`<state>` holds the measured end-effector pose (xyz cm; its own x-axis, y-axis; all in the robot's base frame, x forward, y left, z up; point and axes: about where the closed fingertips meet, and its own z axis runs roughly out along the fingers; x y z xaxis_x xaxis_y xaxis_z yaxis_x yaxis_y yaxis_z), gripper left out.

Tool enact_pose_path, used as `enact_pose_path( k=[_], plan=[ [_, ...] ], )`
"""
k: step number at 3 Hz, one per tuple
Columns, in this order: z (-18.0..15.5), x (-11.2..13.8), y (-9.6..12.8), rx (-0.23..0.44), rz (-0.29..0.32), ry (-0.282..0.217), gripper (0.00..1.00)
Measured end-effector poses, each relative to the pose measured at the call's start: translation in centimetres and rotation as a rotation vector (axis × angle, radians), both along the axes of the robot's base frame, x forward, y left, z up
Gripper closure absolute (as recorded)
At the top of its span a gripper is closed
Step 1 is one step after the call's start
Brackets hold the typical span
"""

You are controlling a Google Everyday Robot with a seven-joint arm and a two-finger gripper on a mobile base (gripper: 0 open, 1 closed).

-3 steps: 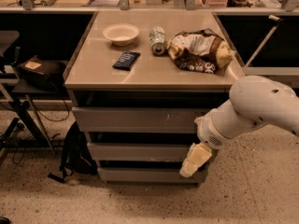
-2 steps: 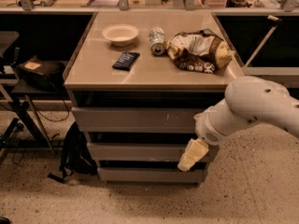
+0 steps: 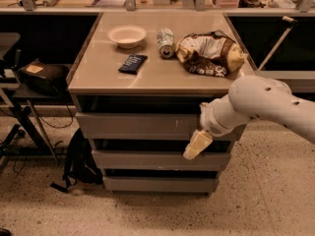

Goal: Open top drawer

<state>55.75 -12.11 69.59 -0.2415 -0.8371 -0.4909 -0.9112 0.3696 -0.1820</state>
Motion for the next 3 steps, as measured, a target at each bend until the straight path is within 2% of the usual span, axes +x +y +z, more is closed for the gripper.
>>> enact_pose_path(
  k=[2, 3],
  plan=[
    [-1.0, 0.9, 0.0, -0.002, -0.013, 0.000, 0.00],
    [-3.4, 3.6, 0.9, 0.053, -0.047, 0.019, 0.00]
  ],
)
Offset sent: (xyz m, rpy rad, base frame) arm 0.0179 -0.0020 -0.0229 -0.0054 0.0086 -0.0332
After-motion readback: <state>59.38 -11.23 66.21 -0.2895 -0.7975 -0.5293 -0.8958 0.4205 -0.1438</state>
